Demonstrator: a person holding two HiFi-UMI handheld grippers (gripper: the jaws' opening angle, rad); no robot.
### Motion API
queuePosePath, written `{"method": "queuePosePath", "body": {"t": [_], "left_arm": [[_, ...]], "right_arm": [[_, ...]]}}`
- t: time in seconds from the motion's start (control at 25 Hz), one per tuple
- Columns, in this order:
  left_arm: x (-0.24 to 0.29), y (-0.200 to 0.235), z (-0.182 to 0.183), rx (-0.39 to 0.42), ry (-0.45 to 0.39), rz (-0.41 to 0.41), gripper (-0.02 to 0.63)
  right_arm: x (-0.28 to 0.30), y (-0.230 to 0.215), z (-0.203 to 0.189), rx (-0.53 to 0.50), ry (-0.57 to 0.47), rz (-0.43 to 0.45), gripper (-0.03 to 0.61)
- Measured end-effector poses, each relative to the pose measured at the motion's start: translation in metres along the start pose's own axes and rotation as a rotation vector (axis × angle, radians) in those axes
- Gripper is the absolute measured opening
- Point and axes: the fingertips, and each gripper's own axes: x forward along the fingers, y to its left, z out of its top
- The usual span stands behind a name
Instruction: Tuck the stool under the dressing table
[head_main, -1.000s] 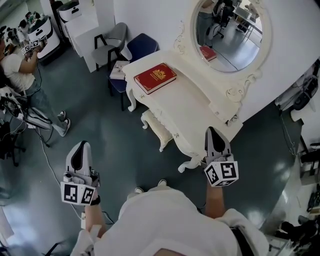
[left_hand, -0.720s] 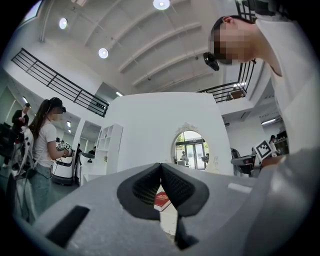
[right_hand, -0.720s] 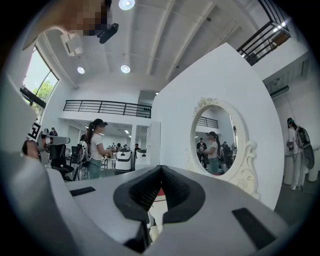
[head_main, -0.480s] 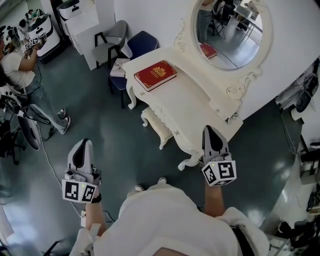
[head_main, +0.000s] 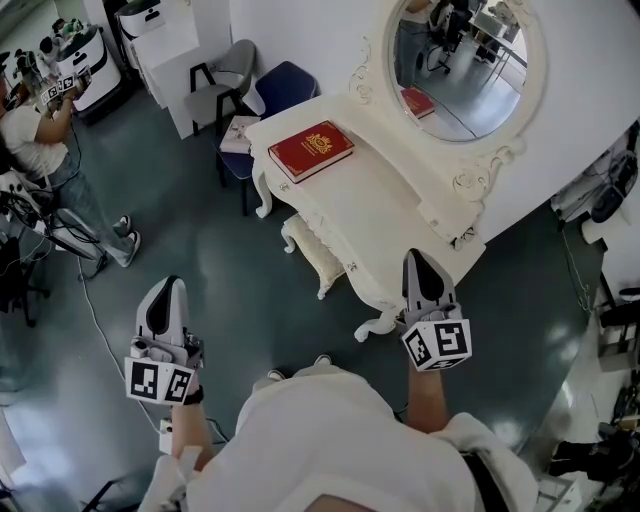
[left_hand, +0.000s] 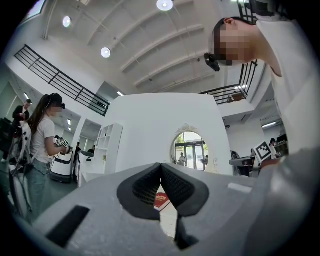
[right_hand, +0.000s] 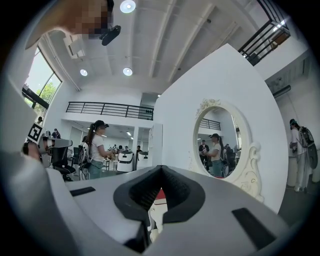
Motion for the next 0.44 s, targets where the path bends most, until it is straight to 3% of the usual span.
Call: {"method": "queuePosePath", "body": {"t": [0.44], "left_arm": [[0.012,0.001,-0.002,0.0,-0.003,-0.001,0.017]], "right_arm": [[0.011,-0.005,0.002,-0.021,0.0,0.008,-0.002]]}}
